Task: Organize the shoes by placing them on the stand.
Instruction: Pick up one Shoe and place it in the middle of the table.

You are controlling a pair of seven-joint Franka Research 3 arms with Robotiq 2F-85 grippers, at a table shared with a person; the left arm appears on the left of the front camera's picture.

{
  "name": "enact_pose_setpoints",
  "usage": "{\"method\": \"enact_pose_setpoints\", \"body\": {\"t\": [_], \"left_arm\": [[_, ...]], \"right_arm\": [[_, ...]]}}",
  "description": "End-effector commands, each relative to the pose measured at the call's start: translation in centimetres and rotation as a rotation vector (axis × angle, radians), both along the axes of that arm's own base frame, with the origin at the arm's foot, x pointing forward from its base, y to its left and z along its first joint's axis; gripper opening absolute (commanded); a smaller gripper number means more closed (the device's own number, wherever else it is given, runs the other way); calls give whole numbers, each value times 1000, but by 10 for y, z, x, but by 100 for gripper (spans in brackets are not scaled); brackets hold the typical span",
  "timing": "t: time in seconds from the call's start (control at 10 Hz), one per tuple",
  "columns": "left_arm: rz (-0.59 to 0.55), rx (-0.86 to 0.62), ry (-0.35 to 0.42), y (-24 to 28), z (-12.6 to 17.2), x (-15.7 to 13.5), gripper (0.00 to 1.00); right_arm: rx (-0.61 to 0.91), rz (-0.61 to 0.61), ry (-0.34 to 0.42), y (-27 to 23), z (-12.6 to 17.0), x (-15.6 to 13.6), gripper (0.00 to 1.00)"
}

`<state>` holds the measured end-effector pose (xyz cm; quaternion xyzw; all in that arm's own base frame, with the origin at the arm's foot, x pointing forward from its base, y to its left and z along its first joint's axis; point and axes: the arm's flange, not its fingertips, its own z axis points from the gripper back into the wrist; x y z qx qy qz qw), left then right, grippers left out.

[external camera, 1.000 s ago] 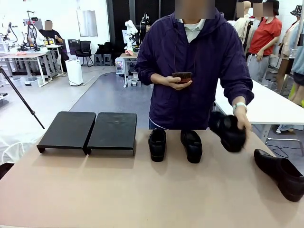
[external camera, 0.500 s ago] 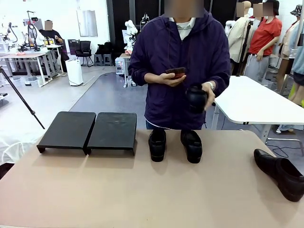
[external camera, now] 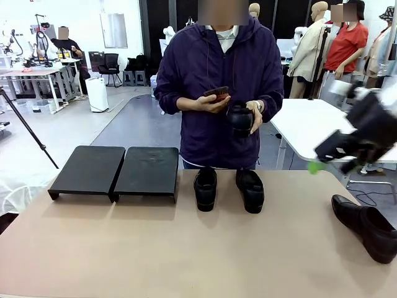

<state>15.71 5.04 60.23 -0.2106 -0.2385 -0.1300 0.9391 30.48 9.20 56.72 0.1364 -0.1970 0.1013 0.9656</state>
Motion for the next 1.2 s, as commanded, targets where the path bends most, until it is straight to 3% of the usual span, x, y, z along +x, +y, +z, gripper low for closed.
{"method": "enact_pose_setpoints", "body": {"t": [0.0,0.1,0.3,0.7,0.9,1.1], "left_arm": [[-11,-3,-2,-1,0,0,100],[-11,-3,-2,-1,0,0,100],[-11,-3,-2,-1,0,0,100],[-11,-3,-2,-1,0,0,100],[-11,-3,-2,-1,0,0,100],[-11,-3,-2,-1,0,0,100]], "right_arm": [[-35,-88,-83,39,-5,41,100],[-17,-119,-78,39,-6,44,100],[36,-192,-66,23,9,19,100],[68,-101,118,-6,15,-47,100],[84,-107,145,-22,18,-71,100],[81,-102,143,-24,16,-77,100]]}}
